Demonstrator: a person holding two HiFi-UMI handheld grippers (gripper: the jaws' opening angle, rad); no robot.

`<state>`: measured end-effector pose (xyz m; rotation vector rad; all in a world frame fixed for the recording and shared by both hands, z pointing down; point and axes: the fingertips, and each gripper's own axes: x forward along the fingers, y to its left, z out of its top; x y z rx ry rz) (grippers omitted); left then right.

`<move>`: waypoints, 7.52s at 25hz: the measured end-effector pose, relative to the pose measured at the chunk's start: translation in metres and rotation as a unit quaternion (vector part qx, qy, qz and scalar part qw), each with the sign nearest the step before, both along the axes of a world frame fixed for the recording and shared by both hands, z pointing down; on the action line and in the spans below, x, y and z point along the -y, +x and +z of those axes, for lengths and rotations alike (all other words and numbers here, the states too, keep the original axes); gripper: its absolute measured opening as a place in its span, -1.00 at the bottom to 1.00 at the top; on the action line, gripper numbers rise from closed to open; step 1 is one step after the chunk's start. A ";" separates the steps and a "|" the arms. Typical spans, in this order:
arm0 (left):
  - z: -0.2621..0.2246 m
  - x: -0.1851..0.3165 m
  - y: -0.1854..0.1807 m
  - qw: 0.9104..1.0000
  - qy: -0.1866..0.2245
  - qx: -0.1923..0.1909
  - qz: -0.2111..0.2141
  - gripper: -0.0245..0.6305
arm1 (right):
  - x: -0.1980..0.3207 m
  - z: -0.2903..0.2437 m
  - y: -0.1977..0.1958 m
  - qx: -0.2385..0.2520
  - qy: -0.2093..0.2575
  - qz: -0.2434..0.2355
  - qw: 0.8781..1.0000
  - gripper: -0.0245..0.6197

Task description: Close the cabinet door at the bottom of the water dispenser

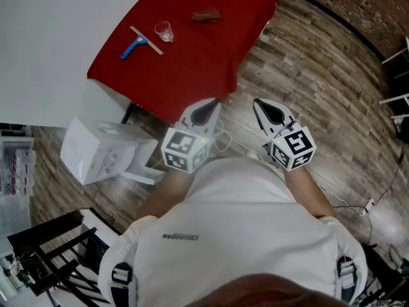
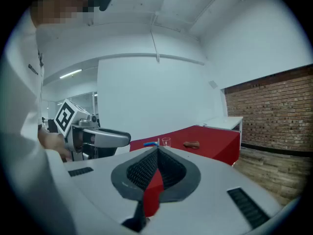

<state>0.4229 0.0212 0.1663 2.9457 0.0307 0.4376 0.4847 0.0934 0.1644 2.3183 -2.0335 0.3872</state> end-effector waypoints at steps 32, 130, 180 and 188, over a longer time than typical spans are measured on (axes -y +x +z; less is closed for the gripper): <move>-0.007 -0.024 0.013 0.999 -0.014 -0.004 -0.045 -0.94 | -0.015 0.001 0.010 0.042 0.016 -0.042 0.998 -0.85; 0.020 -0.102 -0.530 0.830 -0.014 -0.026 -0.557 -0.94 | -0.008 0.029 -0.490 0.006 -0.043 -0.541 0.840 -0.85; 0.050 0.013 -0.518 0.676 -0.055 0.045 -0.733 -0.94 | 0.151 0.080 -0.482 0.031 -0.097 -0.707 0.700 -0.85; 0.072 0.025 -0.554 0.683 -0.056 0.066 -0.726 -0.94 | 0.161 0.105 -0.509 0.019 -0.115 -0.689 0.715 -0.85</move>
